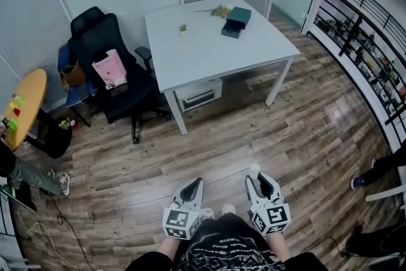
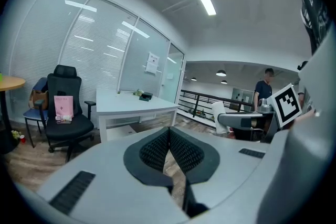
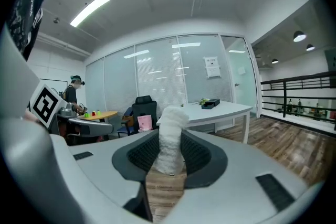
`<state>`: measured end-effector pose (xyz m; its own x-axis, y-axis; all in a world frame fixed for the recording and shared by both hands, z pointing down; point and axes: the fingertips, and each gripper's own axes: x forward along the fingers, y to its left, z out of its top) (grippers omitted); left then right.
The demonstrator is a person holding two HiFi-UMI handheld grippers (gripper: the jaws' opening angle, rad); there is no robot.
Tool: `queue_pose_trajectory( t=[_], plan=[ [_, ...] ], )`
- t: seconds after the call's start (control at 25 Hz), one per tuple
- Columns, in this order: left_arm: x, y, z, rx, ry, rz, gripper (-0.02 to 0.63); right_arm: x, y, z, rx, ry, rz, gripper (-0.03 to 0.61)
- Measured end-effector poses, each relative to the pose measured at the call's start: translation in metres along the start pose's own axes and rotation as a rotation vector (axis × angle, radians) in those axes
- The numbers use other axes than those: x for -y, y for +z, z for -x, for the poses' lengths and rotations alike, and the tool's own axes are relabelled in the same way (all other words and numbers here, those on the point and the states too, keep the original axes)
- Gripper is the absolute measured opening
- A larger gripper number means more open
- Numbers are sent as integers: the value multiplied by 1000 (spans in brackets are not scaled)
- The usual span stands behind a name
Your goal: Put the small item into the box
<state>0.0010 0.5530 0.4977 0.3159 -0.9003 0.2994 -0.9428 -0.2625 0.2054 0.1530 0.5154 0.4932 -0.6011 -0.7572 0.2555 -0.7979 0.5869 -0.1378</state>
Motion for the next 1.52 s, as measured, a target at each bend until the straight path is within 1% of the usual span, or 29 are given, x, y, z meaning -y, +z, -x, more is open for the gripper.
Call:
queue_pose_trajectory(
  t=[0.08,0.2,0.36,0.52,0.72,0.8,0.96,1.24,1.36,1.52],
  plan=[
    [-10,0,3,-9,-9,-7,18,-8,-5,-4,-10,-10,9,137],
    [-26,0,7,-20,0,-6,18,-19,-13,-13,-35,-5,0,137],
    [-34,-1,4,-22,5,0,18,-24,-22,-21,-65,9,2,138],
    [-48,0,-9,-12,15,9,18,-20,-22,-46,-69,28,14,138],
    [-61,2,-37,-15,62,27,18,3,-19,-79,-85,63,27,138],
    [-66,6,-54,-17,75,33,18,16,-13,-96,-85,77,33,138],
    [-73,26,-102,-5,103,39,18,52,4,-137,-85,109,43,138],
    [-70,65,-198,2,137,39,18,140,51,-206,-59,142,54,138],
    [-65,72,-236,-6,141,53,18,174,64,-225,-48,147,58,138],
    [-54,83,-285,-16,126,68,18,214,72,-245,-60,149,49,138]
  ],
)
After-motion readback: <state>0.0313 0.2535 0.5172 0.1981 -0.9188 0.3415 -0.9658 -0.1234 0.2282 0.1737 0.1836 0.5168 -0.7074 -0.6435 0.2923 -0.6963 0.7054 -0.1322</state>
